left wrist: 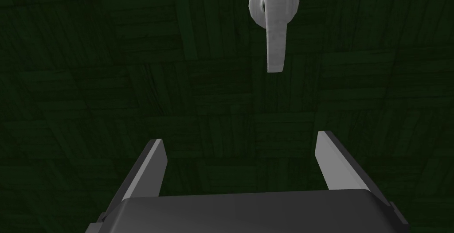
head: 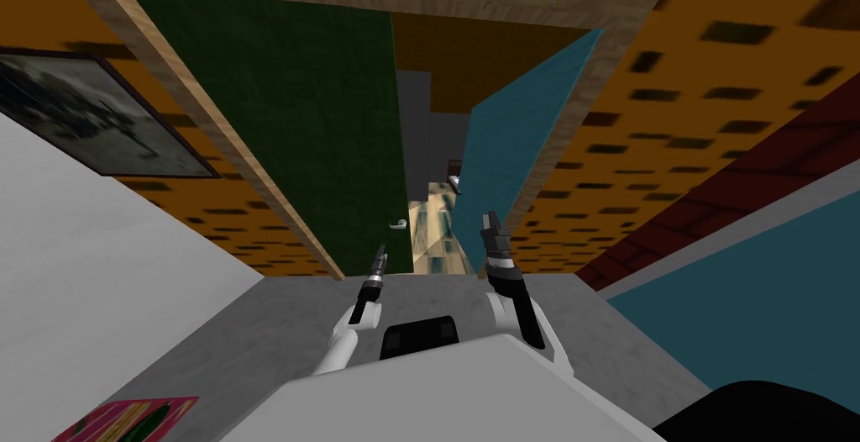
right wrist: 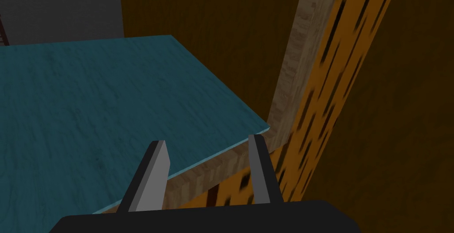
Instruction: Push the door open
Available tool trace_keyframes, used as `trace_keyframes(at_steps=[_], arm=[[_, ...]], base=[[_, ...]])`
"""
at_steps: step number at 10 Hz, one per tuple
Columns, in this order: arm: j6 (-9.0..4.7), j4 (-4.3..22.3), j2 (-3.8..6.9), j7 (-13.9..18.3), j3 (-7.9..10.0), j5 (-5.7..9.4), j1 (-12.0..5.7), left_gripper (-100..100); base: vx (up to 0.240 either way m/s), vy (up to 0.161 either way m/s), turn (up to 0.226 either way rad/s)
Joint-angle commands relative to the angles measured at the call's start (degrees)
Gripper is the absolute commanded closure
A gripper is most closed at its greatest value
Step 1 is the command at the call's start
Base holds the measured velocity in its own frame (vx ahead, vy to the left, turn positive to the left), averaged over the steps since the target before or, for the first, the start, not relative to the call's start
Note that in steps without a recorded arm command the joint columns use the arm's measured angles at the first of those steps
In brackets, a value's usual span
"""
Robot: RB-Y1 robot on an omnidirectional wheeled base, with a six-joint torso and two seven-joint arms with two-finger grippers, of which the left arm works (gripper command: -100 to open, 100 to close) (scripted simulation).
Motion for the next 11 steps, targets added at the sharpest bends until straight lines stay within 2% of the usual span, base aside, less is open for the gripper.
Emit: trace_keyframes(at_steps=[1, 10, 11], arm=[[-0.25, 1.6, -0.28, 0.1, -0.18, 0.02, -0.52, -100], [-1.98, 10.8, -2.01, 0.2, -0.73, 0.22, -4.0, -100], [-2.48, 11.3, -1.8, 0.2, -0.58, 0.28, -4.33, -100]], base=[[0.076, 0.031, -0.022], [0.059, 0.026, -0.019], [0.027, 0.018, -0.007]])
